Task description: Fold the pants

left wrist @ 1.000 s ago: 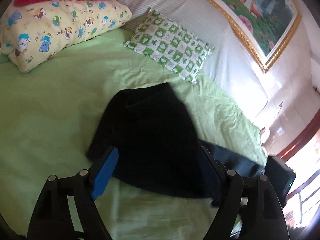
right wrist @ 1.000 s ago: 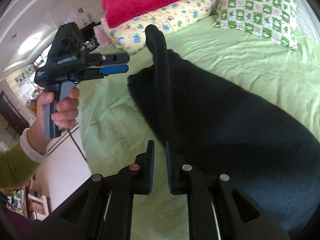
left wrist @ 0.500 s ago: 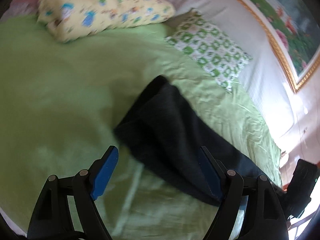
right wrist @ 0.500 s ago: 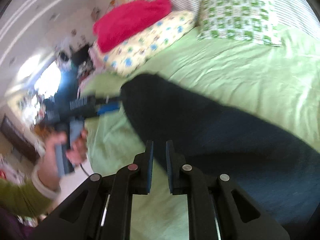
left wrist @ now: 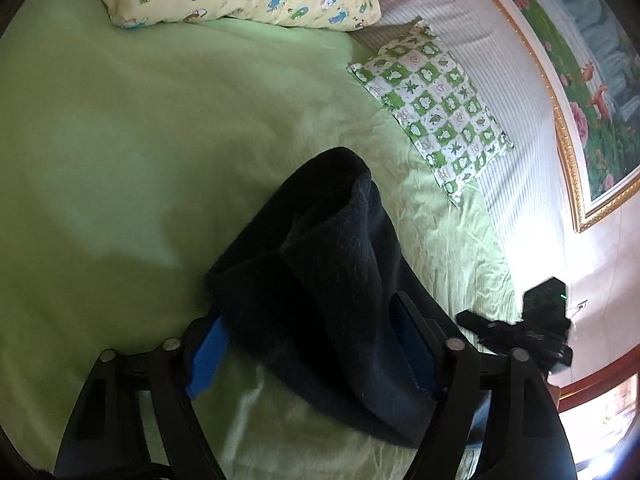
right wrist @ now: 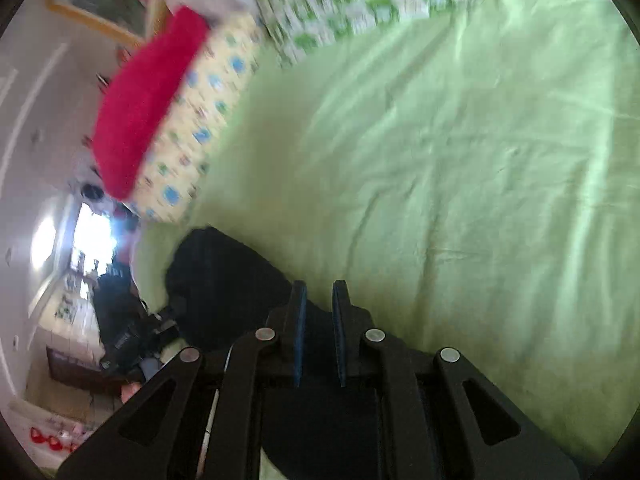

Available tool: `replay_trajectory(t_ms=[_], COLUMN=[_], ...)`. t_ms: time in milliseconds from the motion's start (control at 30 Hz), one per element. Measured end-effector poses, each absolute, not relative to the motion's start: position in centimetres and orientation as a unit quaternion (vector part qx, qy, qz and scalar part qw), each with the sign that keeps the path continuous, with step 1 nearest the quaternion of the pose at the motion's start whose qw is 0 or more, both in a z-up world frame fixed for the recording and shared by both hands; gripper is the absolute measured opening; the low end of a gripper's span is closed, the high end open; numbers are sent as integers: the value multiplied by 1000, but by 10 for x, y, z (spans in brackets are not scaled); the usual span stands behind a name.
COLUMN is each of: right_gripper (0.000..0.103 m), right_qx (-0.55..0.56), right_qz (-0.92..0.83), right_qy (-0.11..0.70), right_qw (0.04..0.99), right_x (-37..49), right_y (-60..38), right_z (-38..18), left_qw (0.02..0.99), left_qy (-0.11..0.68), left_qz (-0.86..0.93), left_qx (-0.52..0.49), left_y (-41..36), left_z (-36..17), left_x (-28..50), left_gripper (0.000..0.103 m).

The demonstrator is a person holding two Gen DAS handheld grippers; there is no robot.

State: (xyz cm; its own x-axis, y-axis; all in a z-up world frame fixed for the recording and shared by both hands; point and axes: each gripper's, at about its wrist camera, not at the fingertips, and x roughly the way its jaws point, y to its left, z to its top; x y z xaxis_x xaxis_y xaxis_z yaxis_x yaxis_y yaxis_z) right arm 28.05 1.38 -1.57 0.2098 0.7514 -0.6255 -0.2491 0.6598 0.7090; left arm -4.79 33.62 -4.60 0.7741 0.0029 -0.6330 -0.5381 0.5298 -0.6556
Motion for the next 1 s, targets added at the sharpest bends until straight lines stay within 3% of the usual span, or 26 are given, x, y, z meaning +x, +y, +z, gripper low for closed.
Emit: replay_trajectory(t_ms=[133, 300, 433, 500, 533, 667, 767, 833, 1000], right_gripper=[16, 37, 46, 46, 46, 18, 15, 7, 6], right_qx=[222, 274, 299, 286, 276, 210, 182, 175, 153], right_qz=[342, 382, 391, 394, 398, 395, 399, 403, 392], right_qy=[600, 614, 610, 611, 614, 596, 542, 505, 438], right_qw=[689, 634, 621, 624, 623, 667, 717, 743, 794], right_x=[293, 291, 293, 293, 292, 280, 264, 254, 232], right_y=[23, 14, 10, 16, 18, 27, 26, 24, 29], right_z=[-44, -57, -58, -58, -59, -39, -7, 13, 46], left_qw=[832, 838, 837, 839, 841, 853, 871, 885, 904], left_qy=[301, 306, 306, 308, 307, 282, 260, 241, 202], left_qz=[171, 169, 150, 150, 148, 126, 119, 115, 121], left_qx=[-433, -419, -428, -423, -420, -420, -399, -381, -356], left_y=[331, 329, 329, 326, 325, 319, 304, 290, 272], left_z=[-47, -50, -52, -52, -51, -44, -20, 3, 29], left_x=[-42, -39, -35, -33, -33, -39, -54, -71, -113], left_gripper=[62, 43, 25, 23, 20, 16, 15, 15, 15])
